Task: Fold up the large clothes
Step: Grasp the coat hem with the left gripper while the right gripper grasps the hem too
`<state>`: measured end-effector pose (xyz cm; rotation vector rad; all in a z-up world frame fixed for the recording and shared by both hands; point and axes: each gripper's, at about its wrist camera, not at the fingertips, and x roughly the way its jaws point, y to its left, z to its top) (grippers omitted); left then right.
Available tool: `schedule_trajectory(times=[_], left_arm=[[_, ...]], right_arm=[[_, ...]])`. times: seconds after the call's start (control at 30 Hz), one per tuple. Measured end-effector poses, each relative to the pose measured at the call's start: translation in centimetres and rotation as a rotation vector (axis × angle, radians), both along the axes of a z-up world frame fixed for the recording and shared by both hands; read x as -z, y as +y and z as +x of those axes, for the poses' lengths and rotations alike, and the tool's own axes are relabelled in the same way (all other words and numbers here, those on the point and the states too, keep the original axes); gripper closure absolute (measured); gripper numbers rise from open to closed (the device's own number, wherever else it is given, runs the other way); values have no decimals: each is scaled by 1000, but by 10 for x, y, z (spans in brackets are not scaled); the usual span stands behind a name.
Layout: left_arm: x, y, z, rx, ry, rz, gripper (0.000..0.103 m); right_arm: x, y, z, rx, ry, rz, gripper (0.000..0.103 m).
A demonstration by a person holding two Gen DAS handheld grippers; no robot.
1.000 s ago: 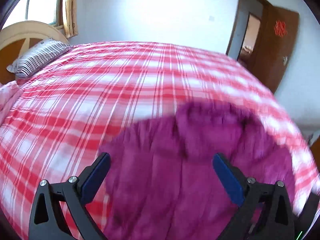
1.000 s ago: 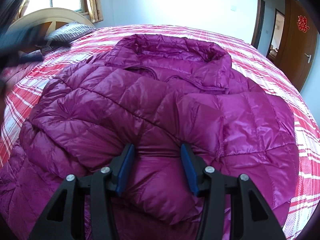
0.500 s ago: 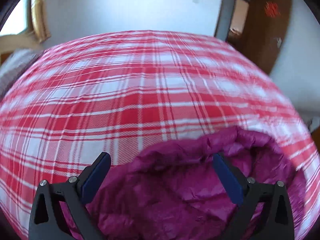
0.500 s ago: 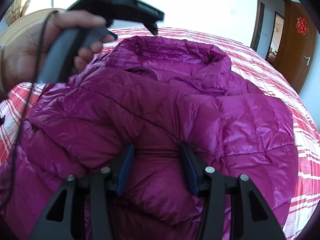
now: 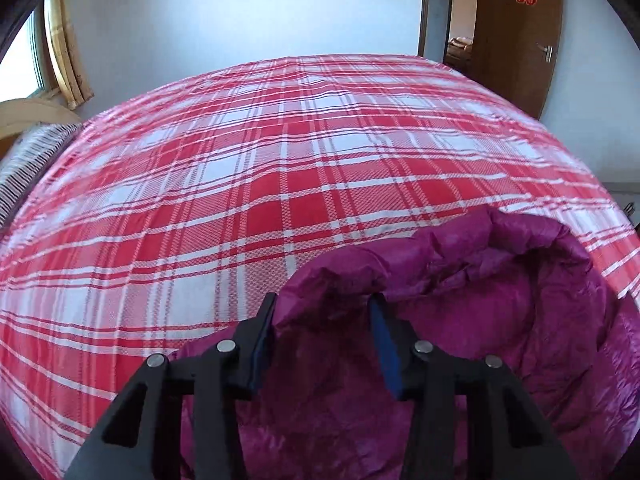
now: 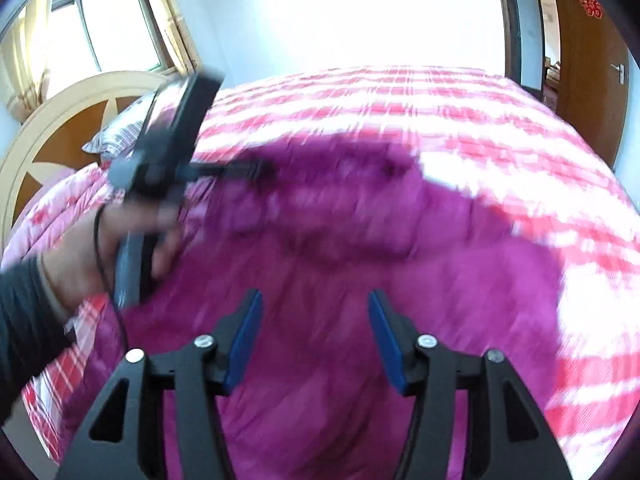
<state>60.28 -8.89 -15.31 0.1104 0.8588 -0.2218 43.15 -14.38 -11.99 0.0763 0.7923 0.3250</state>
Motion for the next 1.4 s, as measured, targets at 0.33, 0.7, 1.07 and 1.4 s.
schedule_trajectory(times=[0.33,0.7,1.07,1.4], left_arm=[[-1,-7,1,24,-5,16,56],[-12,5,-19,52,12,-60,56],[-44,33,-58,56,-75,-216,56],[11,14,1,-38,81,-40,53]], right_arm=[[7,21,138,-88,8,-375,44],[22,12,127,-201,-56,-475,88],[58,-7,111,-177,-64,-540,89],[61,-12,105,-159,-98,-542,89]])
